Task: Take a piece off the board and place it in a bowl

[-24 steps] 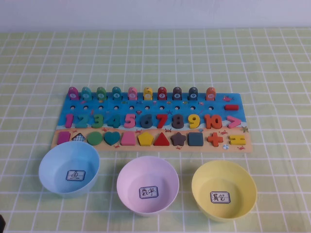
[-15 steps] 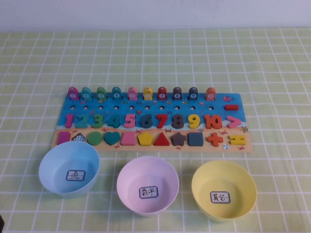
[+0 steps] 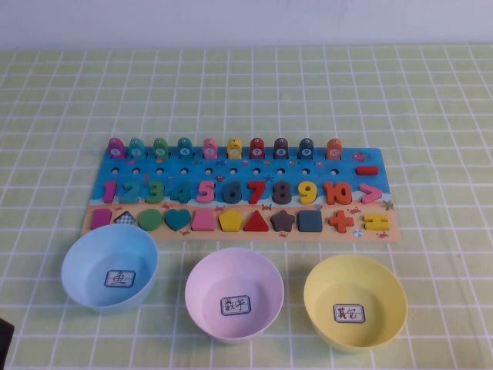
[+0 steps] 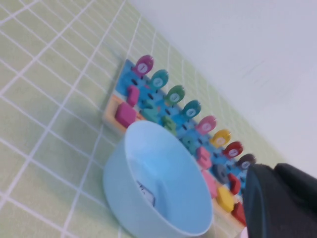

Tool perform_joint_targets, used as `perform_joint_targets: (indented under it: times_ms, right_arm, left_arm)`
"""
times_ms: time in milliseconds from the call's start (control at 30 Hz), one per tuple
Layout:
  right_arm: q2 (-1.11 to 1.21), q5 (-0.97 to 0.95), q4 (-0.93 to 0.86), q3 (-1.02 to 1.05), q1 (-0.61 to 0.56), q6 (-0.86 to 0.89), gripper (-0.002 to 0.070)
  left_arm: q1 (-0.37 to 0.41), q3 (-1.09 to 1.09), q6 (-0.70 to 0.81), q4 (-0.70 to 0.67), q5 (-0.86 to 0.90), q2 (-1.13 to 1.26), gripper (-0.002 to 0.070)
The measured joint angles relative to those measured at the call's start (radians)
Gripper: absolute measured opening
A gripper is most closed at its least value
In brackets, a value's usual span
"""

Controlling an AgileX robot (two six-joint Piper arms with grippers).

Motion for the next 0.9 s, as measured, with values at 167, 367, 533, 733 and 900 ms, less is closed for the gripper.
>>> perform_joint_targets:
  times_ms: [167, 367, 533, 733, 900]
  right_arm:
    - [0.000, 0.000, 0.000, 0.000, 0.000, 0.000, -0.0017]
    - [0.000, 0.000, 0.000, 0.000, 0.000, 0.000, -0.0017]
    - [0.000, 0.000, 0.000, 0.000, 0.000, 0.000, -0.0017]
    - [0.000, 0.000, 0.000, 0.000, 0.000, 0.000, -0.0017]
    - [0.000, 0.000, 0.000, 0.000, 0.000, 0.000, -0.0017]
  left_arm:
    - [0.000, 0.000, -0.019, -0.023, -0.023, 0.000, -0.0005]
    - [0.000, 0.000, -0.023, -0.027, -0.071, 0.000, -0.0005]
    - [0.000, 0.000, -0.025, -0.035, -0.112, 0.000, -0.0005]
    - [0.000, -0.046, 0.035, -0.048, -0.013, 0.009, -0.0004]
    - [0.000, -0.254, 0.312, -0.044, 0.170, 0.176, -0.0005]
